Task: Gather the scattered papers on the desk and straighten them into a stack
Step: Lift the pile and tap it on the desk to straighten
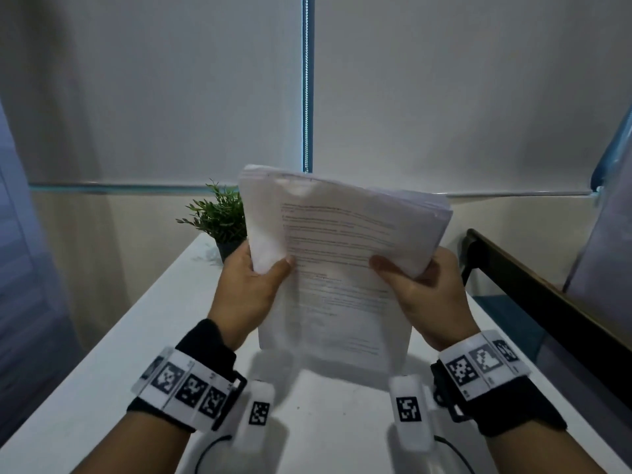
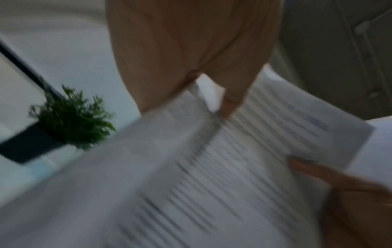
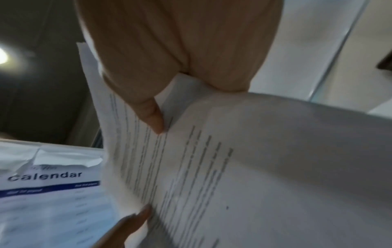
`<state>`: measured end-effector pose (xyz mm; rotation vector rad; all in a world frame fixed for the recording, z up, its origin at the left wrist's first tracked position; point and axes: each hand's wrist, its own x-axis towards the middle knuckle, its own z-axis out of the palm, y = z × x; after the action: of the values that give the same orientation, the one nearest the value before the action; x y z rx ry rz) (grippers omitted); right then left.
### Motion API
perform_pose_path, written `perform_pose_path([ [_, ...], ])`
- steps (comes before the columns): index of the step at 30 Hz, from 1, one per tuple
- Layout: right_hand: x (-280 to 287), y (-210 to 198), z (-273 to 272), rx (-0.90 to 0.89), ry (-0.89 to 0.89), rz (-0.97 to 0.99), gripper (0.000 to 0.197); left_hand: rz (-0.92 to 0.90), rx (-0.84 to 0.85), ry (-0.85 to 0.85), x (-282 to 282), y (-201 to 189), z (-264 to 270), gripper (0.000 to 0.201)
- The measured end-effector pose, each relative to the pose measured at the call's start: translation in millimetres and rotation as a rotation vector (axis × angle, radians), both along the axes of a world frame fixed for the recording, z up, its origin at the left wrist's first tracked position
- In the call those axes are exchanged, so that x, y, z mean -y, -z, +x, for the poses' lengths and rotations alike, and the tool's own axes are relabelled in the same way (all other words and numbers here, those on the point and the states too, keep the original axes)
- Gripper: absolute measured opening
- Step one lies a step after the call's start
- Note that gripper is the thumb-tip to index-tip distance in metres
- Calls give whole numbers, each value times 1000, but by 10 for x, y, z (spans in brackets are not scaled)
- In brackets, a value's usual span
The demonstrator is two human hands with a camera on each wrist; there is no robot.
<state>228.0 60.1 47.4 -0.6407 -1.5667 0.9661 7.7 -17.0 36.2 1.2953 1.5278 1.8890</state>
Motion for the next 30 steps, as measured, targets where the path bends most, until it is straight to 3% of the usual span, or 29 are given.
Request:
perform_pose_path([
  [3, 57, 103, -88, -11, 68, 29, 20, 84, -114, -171, -14, 145, 191, 29],
  [5, 12, 275, -141, 45, 124, -31, 17, -7, -142, -207, -14, 299, 270, 24],
  [9, -136, 673, -194, 255, 121, -263, 16, -345, -37, -140, 0, 625, 290, 29],
  [13, -290, 728, -246, 221, 111, -365, 26, -524, 5, -57, -119, 829, 63, 33],
  [15, -404, 704, -282, 245, 89, -398, 35, -574, -9, -47, -256, 982, -165, 48],
  [18, -566, 676, -321, 416, 102, -421, 35, -717, -17, 5, -464, 1243, -501, 65],
  [21, -655, 722, -351, 738, 79, -449, 29, -928, -52, 85, -304, 1054, -472, 47],
  [23, -620, 824, -398, 964, 65, -478, 20, -1060, -188, 75, -198, 950, -388, 14],
  [24, -596, 884, -417, 1050, 85, -480, 22, -1112, -296, 79, -169, 912, -346, 6],
  [26, -575, 971, -457, 1128, 136, -461, 37, -1197, -514, 67, -137, 825, -230, 32],
  [30, -530, 920, -499, 1263, 143, -417, 36, -1285, -818, 117, -103, 762, -126, 36],
])
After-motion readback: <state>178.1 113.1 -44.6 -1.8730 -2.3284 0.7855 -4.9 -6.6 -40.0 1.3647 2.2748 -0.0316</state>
